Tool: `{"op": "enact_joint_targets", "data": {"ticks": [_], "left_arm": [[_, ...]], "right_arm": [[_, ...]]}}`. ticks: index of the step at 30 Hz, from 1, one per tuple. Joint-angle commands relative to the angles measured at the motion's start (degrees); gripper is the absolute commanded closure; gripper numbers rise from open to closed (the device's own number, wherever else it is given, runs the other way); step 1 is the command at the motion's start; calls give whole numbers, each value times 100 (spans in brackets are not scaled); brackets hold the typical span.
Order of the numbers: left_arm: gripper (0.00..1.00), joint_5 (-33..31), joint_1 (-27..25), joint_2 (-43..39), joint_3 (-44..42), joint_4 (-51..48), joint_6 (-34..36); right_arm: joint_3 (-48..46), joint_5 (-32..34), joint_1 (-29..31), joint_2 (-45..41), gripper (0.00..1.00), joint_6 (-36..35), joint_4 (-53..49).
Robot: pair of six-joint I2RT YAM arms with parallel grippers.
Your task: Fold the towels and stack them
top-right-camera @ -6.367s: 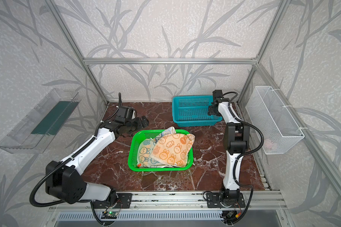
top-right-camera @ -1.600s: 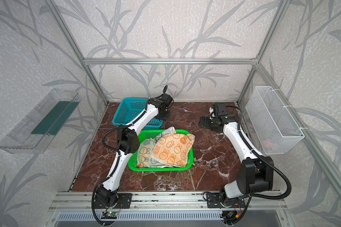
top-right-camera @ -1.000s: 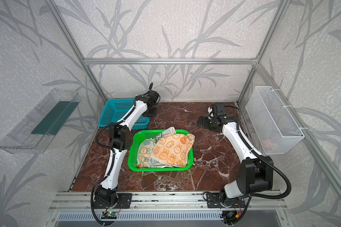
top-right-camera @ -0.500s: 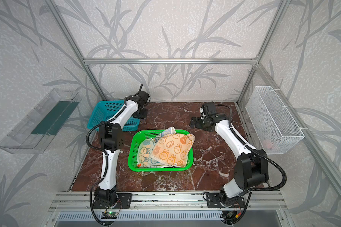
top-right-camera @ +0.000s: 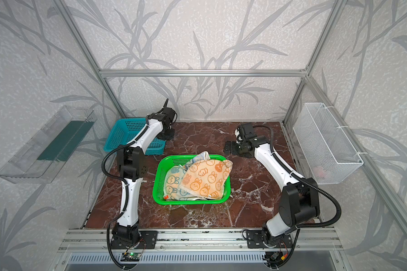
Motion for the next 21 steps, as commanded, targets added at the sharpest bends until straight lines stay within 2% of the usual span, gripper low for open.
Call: {"op": "enact_joint_targets", "data": {"ticks": [1,4,7,8,16,21], "left_arm": [[67,27,25,11,252,-206,36],[46,21,1,-96,298,-236,-6],[10,137,-35,-205,398,-268,76],[1,168,-54,-236,484,-321,49],[1,137,-448,-545,721,-652,-160],[1,22,-925,-974,441,-791,-287]], "right_arm": [[-97,28,14,-84,1,-55,-148],[-187,-13,31,-179,1,-119,-241],[-296,-55,134,-302,1,-277,-303],[-319,-45,208,-340,1,-356,-349],[-793,169,628,-487,0,-440,-526],[-1123,134,736,-455,9,-379,-576]]}}
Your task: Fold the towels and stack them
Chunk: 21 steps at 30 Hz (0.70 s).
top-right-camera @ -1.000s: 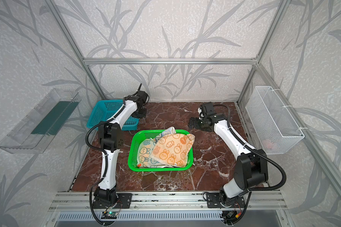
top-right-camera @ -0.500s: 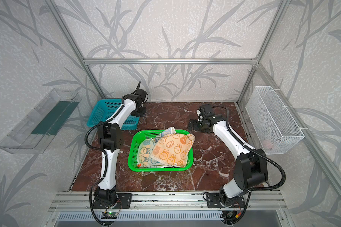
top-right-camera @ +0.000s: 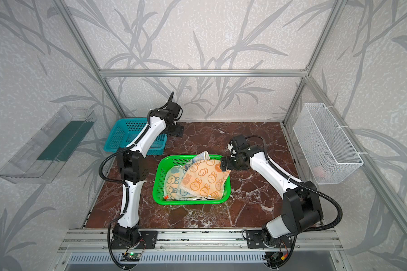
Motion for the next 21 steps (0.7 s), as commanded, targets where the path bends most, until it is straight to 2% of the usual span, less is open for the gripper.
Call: {"op": "enact_joint_targets", "data": {"ticks": [1,5,8,16,21], "left_arm": [[1,-136,-338,-632,-199,-300,-110],[1,-2,-612,-1091,-624,-243,-349],[1,72,-800,-1484,-1053,-190,-513],[1,179,-1094,-2684,-2956,475,-800],[1,299,-1148,-3204,-3869,817,-979]], "right_arm": [[-218,54,76,-100,12,6,-118],[-350,66,127,-8,23,50,-66],[-334,174,141,114,36,27,-71],[262,812,91,666,65,-276,-429],[1037,1205,7,1428,71,-611,-674]]}}
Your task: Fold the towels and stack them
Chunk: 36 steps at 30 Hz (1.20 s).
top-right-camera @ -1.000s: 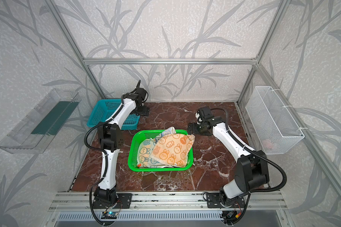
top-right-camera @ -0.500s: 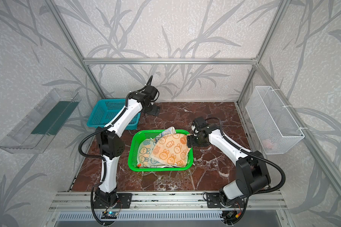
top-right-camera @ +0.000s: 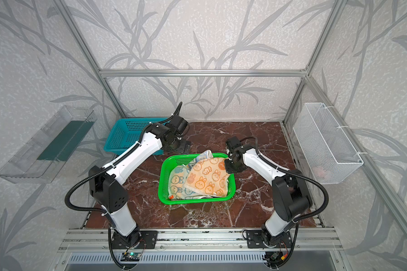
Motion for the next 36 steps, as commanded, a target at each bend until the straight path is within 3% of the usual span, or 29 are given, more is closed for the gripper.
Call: {"op": "enact_joint_targets", "data": {"ticks": [1,5,8,13,16,21,26,30,36], "left_arm": [[1,107,-32,-368,-408,244,-247],[1,279,-36,-437,-638,359,-354],[1,386,-31,-372,-610,392,-355],[1,275,-30,-65,-246,313,-233],[1,514,-33,216,104,205,-188],[1,744,-30,652,421,301,-241],[1,956,-26,1177,869,454,-156],[1,1172,-17,1620,1213,453,-127],[1,1479,11,1936,1288,548,-187]], "right_arm": [[641,647,-75,532,71,-444,-411],[1710,1709,-273,1317,71,-966,-889],[2590,1939,-614,1719,67,-983,-1238],[3609,1789,-831,1843,41,-897,-1481],[3852,1526,-834,1680,26,-723,-1685],[2613,761,-834,546,1,132,-1284],[876,129,-819,-790,1,1232,-620],[-196,106,-708,-1749,1,1920,-344],[-1135,-268,-580,-2180,1,2501,-48]]}}
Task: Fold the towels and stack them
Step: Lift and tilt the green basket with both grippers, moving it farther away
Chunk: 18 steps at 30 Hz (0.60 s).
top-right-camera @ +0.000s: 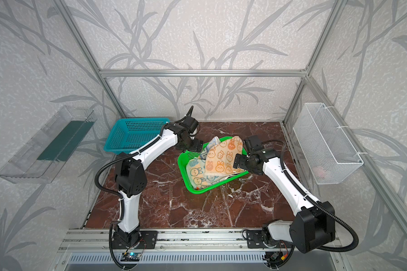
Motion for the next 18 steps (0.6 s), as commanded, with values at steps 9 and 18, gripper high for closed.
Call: {"op": "enact_joint_targets", "data": {"ticks": [9,18], "left_arm": [[1,667,8,37,-396,370,-251],[1,978,-30,-315,-1052,896,-675]], "right_arm": [[-836,-612,411,97,1,1099,919],[-370,-348,380,770,26,894,1062]]}}
